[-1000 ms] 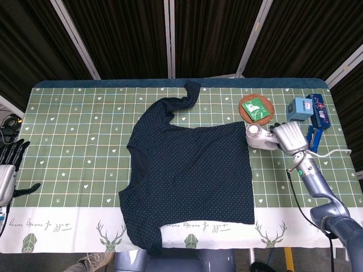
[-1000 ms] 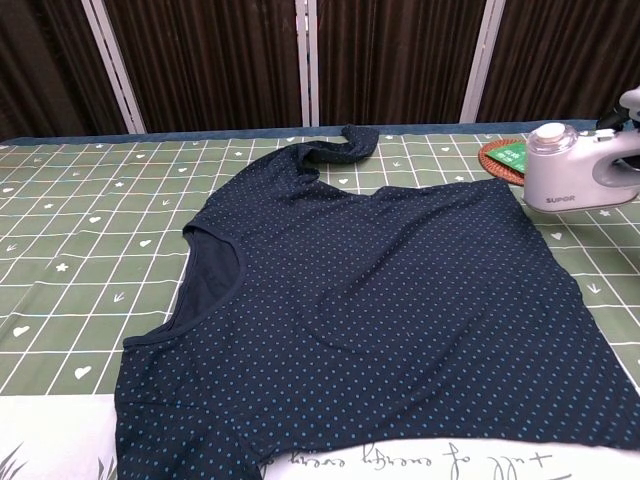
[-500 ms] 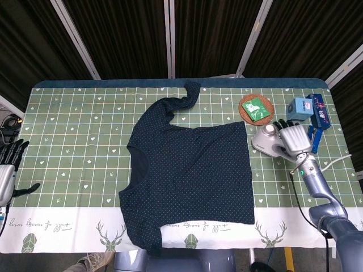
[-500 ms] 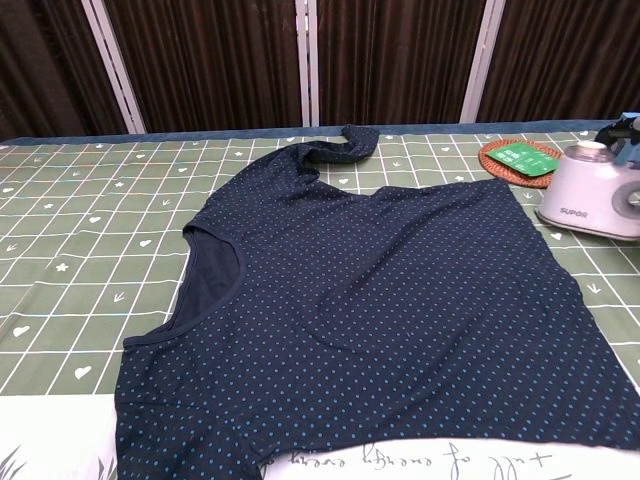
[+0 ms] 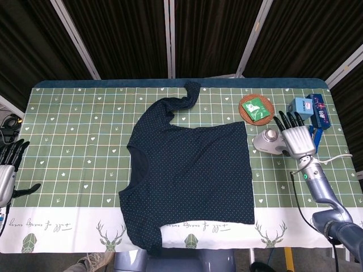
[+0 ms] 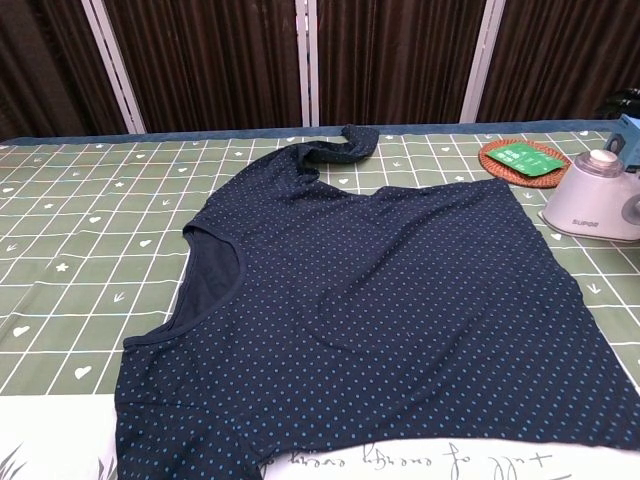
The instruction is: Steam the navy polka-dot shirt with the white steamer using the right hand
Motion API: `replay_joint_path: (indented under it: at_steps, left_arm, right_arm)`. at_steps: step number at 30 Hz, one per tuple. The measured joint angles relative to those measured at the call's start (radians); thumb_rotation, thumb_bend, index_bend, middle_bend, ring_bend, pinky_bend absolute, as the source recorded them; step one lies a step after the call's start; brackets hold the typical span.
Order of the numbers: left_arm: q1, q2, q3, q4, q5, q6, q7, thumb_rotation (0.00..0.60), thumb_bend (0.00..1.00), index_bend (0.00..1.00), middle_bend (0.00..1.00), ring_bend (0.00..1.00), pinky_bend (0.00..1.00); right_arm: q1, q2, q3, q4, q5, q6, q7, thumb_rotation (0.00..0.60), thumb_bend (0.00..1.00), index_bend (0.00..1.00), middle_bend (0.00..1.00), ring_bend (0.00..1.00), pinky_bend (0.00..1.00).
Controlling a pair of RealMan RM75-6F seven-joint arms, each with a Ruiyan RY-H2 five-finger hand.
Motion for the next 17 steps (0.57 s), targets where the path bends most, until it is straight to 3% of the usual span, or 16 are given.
replay_joint_path:
  at_steps: [5,11,17]
  left_arm:
    - [0.006,0.010,-0.002,-0.006,0.007,0.013,-0.014,0.600,0.00,0.00,0.00,0.00,0.00]
    - [0.015,0.019,0.003,-0.021,0.020,0.026,-0.025,0.600,0.00,0.00,0.00,0.00,0.00]
    - [0.020,0.026,0.011,-0.042,0.030,0.026,-0.033,0.600,0.00,0.00,0.00,0.00,0.00]
  right_arm:
    - [-0.056,0.115,-0.007,-0.194,-0.016,0.098,-0.037,0.600,0.00,0.00,0.00,0.00,0.00]
    - [-0.174,0.206,-0.002,-0.377,0.005,0.290,-0.120,0.600,0.00,0.00,0.00,0.00,0.00]
    - [-0.297,0.286,-0.001,-0.604,0.048,0.401,-0.175,0.600,0.00,0.00,0.00,0.00,0.00]
